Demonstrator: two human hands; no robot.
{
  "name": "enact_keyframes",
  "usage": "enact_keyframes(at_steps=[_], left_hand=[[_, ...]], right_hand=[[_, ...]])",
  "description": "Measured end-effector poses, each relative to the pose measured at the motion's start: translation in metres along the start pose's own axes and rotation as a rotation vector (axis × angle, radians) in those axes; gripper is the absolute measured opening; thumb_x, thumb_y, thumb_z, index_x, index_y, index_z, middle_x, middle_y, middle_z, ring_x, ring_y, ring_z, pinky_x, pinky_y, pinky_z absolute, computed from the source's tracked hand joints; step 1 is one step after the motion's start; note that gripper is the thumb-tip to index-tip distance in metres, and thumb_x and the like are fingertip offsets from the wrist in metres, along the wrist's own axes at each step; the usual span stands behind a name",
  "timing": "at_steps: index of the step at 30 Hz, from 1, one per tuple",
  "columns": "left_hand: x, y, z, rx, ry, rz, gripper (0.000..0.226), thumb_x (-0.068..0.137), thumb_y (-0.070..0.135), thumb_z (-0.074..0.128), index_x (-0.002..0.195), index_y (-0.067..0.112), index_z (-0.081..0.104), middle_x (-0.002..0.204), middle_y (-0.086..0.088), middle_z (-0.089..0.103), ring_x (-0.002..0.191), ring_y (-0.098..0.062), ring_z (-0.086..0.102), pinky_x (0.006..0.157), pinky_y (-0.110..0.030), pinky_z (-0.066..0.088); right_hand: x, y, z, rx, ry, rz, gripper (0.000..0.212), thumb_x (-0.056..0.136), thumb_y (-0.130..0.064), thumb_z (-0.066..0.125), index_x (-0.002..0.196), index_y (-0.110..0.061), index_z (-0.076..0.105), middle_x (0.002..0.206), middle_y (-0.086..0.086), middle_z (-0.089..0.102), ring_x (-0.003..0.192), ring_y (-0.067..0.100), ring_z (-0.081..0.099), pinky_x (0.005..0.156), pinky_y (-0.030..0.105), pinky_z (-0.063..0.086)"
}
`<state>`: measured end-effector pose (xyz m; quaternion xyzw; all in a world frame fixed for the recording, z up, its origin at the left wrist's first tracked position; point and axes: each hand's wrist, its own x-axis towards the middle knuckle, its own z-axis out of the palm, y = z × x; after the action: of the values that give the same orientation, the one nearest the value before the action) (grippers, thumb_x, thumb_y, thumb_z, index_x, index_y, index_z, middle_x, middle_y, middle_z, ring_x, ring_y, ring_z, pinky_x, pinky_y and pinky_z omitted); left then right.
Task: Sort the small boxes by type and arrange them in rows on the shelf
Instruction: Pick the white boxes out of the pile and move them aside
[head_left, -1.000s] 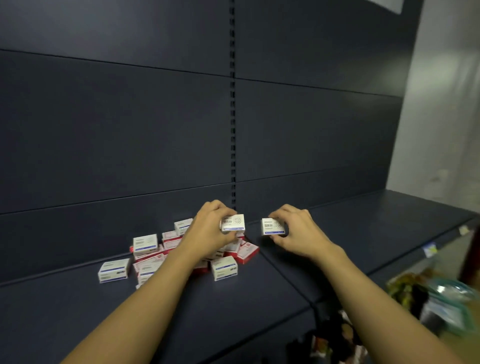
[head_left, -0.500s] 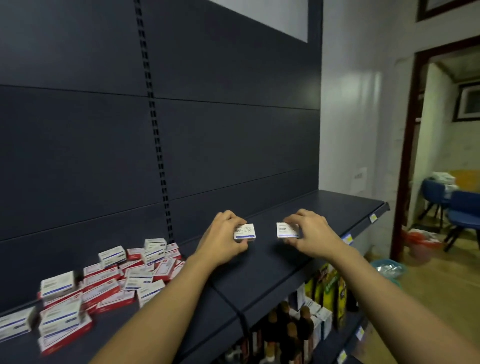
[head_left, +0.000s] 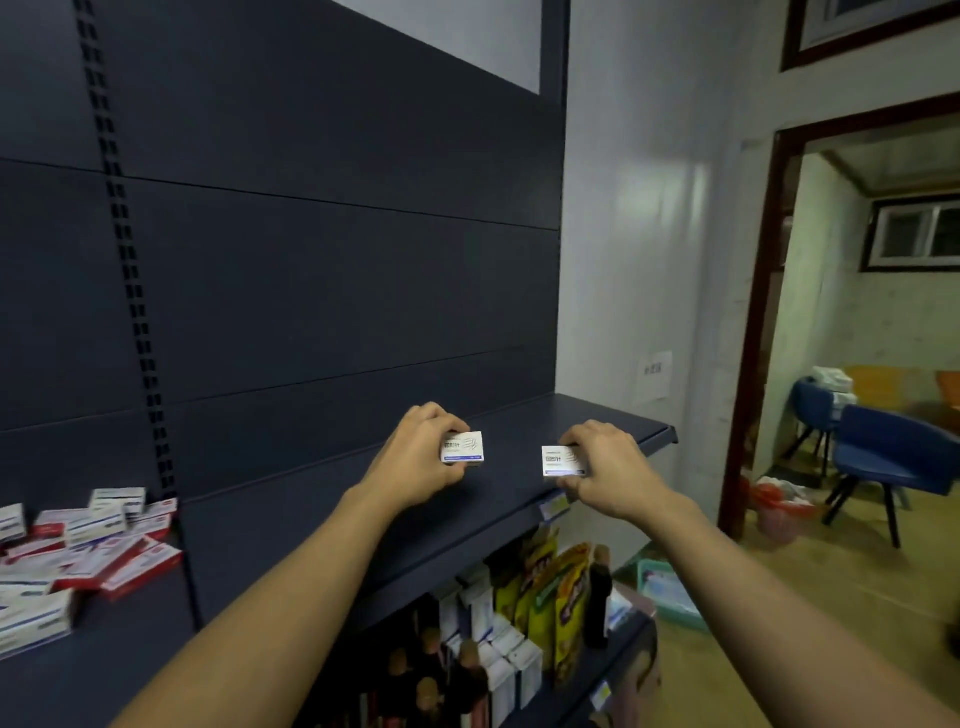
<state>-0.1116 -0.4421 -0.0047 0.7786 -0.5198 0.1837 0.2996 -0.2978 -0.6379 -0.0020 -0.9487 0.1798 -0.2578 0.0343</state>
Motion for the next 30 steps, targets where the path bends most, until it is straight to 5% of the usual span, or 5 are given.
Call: enact_keyframes(at_steps=[15,23,30], left_hand=[[0.096,0.052,0.094,-0.001,0.009,0.017,0.044,0.08,0.029,0.072,0.123,0.025,0.064,0.108,0.014,0.049,0.1,-0.007,0.043,0.088,-0.022,0.04],[0.164,0.027,0.149,0.024,0.035,-0.01,0.043,0.08,0.027,0.073,0.122,0.024,0.064,0.108,0.014,0.049,0.1,-0.007,0.044,0.088,-0.024,0.043],[0.228,-0.003,0.188,0.059,0.05,-0.054,0.041,0.08,0.027,0.072,0.12,0.025,0.065,0.106,0.016,0.048,0.1,-0.006,0.043,0.088,-0.025,0.044]], right_hand=[[0.031,0.124,0.004,0.062,0.042,0.001,0.048,0.079,-0.035,0.078,0.122,-0.02,0.063,0.116,0.001,0.061,0.108,0.021,0.055,0.094,0.036,0.044],[0.1,0.192,0.037,0.129,0.036,0.0,0.049,0.079,-0.031,0.08,0.124,-0.02,0.063,0.117,-0.001,0.061,0.107,0.018,0.056,0.091,0.027,0.045],[0.183,0.245,0.07,0.185,0.029,-0.05,0.048,0.078,-0.029,0.08,0.123,-0.018,0.065,0.112,0.001,0.061,0.105,0.019,0.057,0.094,0.032,0.047]])
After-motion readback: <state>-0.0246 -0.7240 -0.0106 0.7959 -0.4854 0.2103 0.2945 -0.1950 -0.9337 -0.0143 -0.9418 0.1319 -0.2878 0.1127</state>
